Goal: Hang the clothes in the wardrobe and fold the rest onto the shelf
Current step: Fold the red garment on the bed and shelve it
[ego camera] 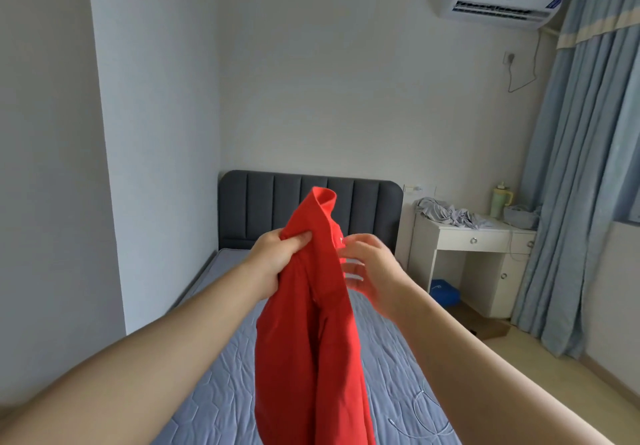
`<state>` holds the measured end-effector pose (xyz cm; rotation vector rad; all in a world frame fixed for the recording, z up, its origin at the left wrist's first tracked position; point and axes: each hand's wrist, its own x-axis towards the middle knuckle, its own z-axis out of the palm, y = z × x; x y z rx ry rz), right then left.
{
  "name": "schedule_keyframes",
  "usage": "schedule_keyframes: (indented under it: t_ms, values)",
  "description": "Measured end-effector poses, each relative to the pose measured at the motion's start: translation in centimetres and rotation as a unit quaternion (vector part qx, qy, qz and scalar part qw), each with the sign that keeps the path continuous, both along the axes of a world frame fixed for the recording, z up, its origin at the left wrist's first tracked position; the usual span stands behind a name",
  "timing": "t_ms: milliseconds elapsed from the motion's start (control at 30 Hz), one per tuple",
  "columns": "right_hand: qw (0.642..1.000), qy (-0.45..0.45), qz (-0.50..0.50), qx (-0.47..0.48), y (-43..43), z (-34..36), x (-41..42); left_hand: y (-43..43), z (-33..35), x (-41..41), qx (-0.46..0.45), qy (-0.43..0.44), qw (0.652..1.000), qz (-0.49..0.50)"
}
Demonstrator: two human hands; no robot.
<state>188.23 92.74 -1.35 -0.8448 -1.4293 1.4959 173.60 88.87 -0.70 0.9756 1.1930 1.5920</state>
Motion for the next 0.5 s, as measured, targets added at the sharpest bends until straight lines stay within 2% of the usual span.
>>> schedule_keyframes:
  t_ms: [67, 167, 233, 300, 400, 500]
  values:
    - [0.994, -0.094, 0.039, 0.036, -0.5, -0.5, -0.1, 0.0, 0.5, 0.3, -0.006, -0.025, 1.000, -0.010]
    - [0.981, -0.166, 0.059, 0.080, -0.9, -0.7, -0.3, 0.0, 0.9, 0.4, -0.017, -0.028, 0.999, -0.004]
    - [0.962, -0.229, 0.019, 0.148, -0.8, -0.9, -0.4, -0.1, 1.0, 0.4, -0.015, -0.035, 0.999, -0.001]
    - [0.926, -0.286, -0.048, 0.242, -0.7, -1.1, -0.4, -0.2, 0.9, 0.4, -0.014, -0.033, 0.999, -0.003]
    - [0.899, -0.273, -0.118, 0.320, -0.6, -1.4, -0.6, -0.5, 0.9, 0.4, -0.018, -0.022, 1.000, -0.010]
    - [0.895, -0.301, -0.113, 0.309, -0.6, -1.1, -0.8, -1.0, 1.0, 0.2, -0.019, -0.011, 1.000, -0.022]
